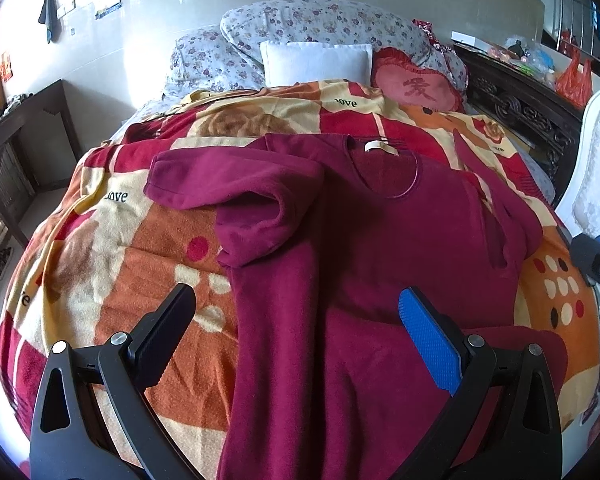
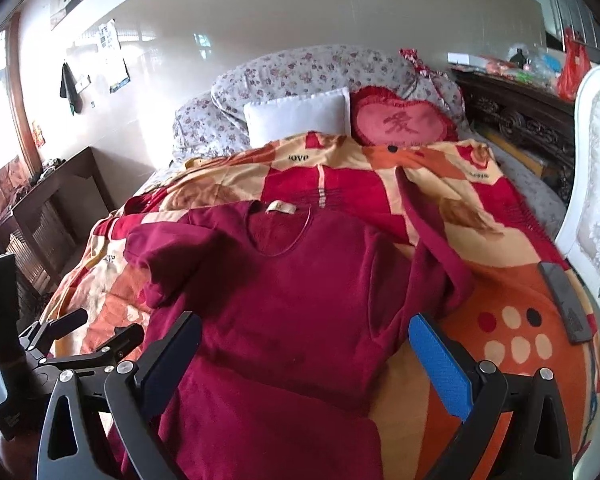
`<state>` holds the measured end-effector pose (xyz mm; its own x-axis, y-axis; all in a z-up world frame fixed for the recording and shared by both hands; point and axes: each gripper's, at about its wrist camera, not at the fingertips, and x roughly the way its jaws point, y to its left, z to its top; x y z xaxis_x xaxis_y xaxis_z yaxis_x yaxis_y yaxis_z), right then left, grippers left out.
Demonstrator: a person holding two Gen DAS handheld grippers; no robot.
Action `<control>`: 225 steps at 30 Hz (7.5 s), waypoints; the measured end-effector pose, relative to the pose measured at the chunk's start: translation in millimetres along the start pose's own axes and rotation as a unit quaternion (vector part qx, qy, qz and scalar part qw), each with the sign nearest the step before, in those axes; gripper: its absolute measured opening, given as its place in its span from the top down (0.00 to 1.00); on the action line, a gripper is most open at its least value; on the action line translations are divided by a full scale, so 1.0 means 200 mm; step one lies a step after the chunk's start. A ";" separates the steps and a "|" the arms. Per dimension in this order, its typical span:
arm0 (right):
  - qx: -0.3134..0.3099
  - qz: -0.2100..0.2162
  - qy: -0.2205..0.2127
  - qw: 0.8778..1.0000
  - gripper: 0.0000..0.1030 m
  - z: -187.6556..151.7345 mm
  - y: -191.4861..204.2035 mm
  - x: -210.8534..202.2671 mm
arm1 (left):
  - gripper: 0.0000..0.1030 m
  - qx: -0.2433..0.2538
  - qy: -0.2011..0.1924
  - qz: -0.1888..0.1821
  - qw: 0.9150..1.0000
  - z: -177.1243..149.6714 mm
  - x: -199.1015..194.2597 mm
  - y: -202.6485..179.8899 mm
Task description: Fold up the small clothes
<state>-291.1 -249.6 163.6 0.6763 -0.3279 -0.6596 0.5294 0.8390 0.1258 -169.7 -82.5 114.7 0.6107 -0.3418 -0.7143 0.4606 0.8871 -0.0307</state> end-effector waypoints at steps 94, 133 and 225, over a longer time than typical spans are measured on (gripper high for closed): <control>-0.033 0.009 0.116 0.993 0.00 0.01 0.18 0.61 | 0.01 -0.124 0.057 0.019 0.990 0.18 0.42 0.48; 0.039 0.039 0.141 0.988 0.00 0.02 -0.01 0.73 | 0.92 -0.151 -0.085 -0.085 0.981 0.84 0.23 0.71; 0.013 -0.006 0.064 0.998 0.53 0.33 -0.61 0.74 | 0.34 -0.055 0.043 0.030 0.997 0.50 0.84 0.40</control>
<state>-221.3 -430.1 99.3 0.5996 -0.2786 -0.7503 0.5510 0.8236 0.1346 34.2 -101.2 62.0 0.5753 -0.2641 -0.7741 0.3494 0.9351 -0.0593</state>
